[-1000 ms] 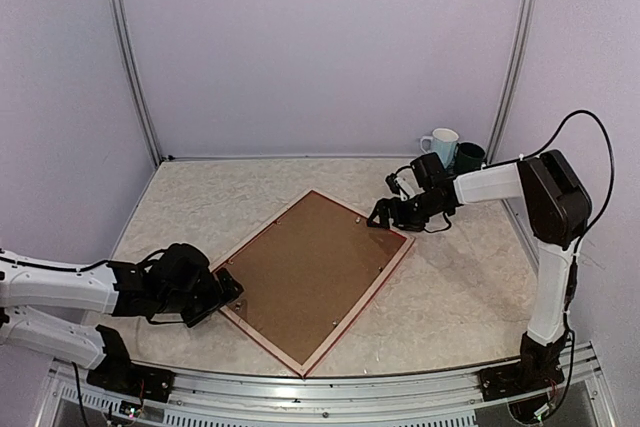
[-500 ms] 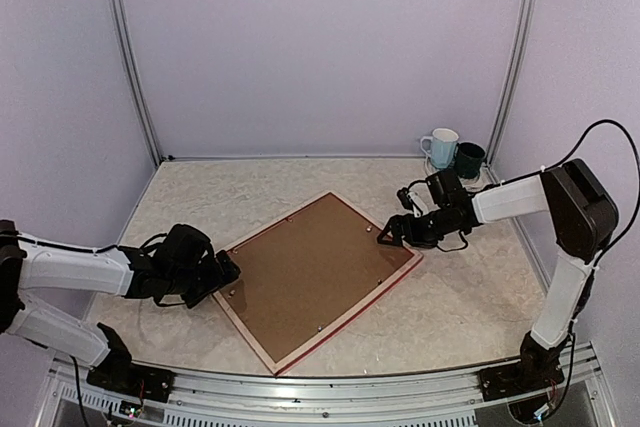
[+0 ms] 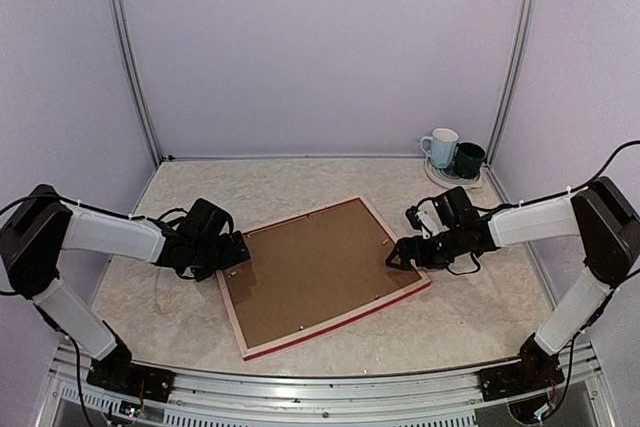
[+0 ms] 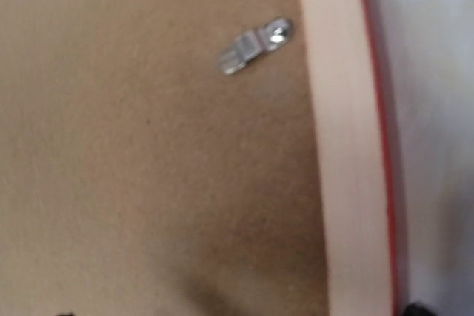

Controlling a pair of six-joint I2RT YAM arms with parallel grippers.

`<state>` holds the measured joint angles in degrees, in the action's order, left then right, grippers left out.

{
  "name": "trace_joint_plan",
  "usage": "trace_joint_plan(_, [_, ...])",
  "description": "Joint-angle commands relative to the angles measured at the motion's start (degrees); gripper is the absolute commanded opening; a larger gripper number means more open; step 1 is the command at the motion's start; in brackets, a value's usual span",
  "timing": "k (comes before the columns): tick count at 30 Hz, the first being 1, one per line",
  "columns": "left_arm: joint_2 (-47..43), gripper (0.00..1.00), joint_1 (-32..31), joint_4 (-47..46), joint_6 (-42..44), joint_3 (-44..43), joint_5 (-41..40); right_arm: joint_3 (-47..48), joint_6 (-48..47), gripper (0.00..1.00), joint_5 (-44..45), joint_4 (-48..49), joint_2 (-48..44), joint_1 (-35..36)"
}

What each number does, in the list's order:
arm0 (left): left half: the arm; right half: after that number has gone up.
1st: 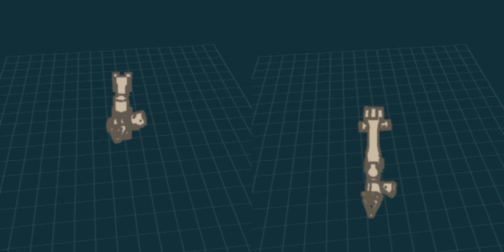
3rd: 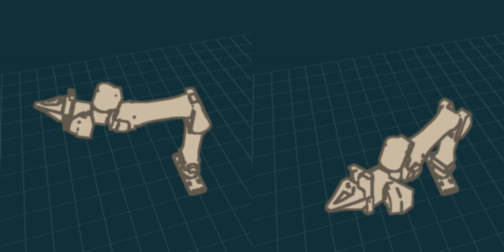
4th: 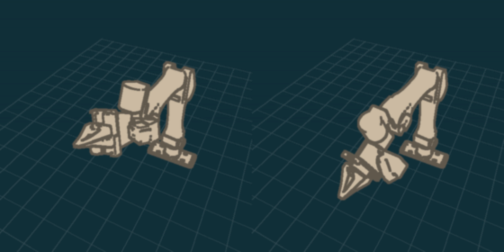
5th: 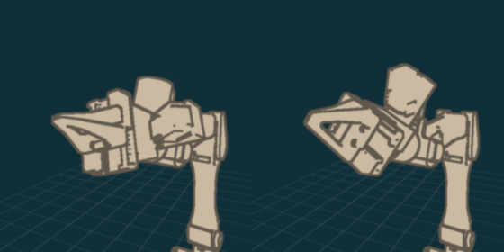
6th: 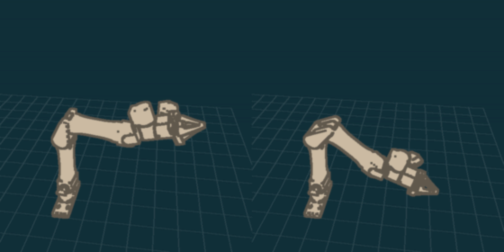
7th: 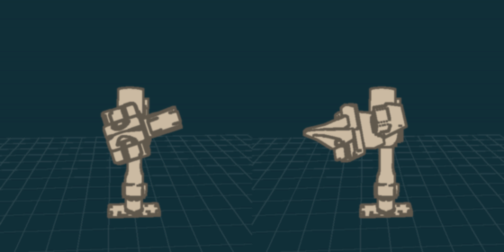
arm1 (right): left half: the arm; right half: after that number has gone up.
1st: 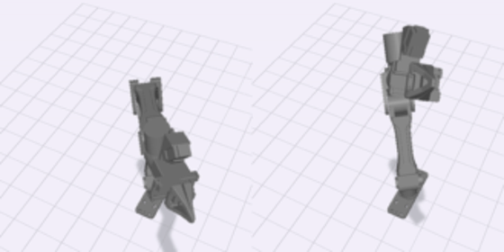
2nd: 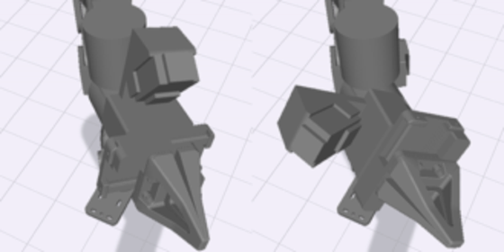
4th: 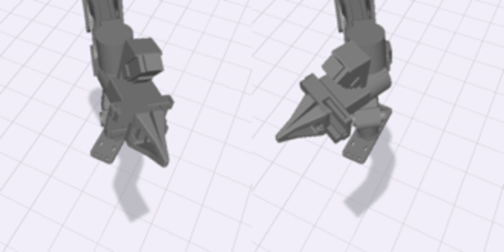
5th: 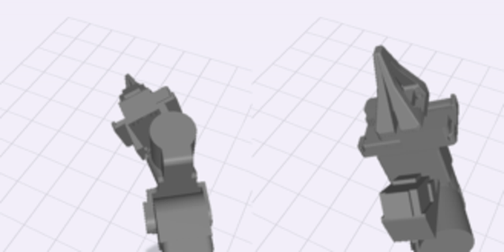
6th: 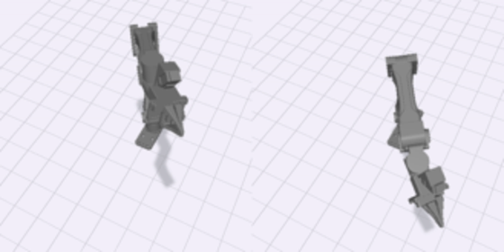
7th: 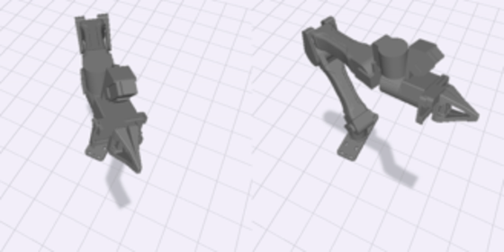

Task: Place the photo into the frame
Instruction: Rotate the photo frame at the center of the board.

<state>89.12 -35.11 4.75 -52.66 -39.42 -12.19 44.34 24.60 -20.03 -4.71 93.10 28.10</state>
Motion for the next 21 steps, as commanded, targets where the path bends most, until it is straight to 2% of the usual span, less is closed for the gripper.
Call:
trace_joint_plan(1, [5.3,0.99,0.5,-1.9,3.2,-4.1,5.5,-3.0,2.7,0.94,-0.3,0.8,-4.6,4.2])
trace_joint_plan(6, [10.3,0.99,1.3,1.5,6.3,-11.3,2.8,-6.9,5.1,0.94,2.5,0.7,-9.3,7.0])
trace_joint_plan(15, [18.9,0.99,5.0,2.7,10.2,-20.2,5.6,-10.9,8.6,0.93,5.3,1.1,-14.4,10.2])
trace_joint_plan(21, [16.5,0.99,5.5,6.1,12.9,-20.5,3.7,-9.1,7.3,0.95,10.7,-3.2,-16.7,10.2])
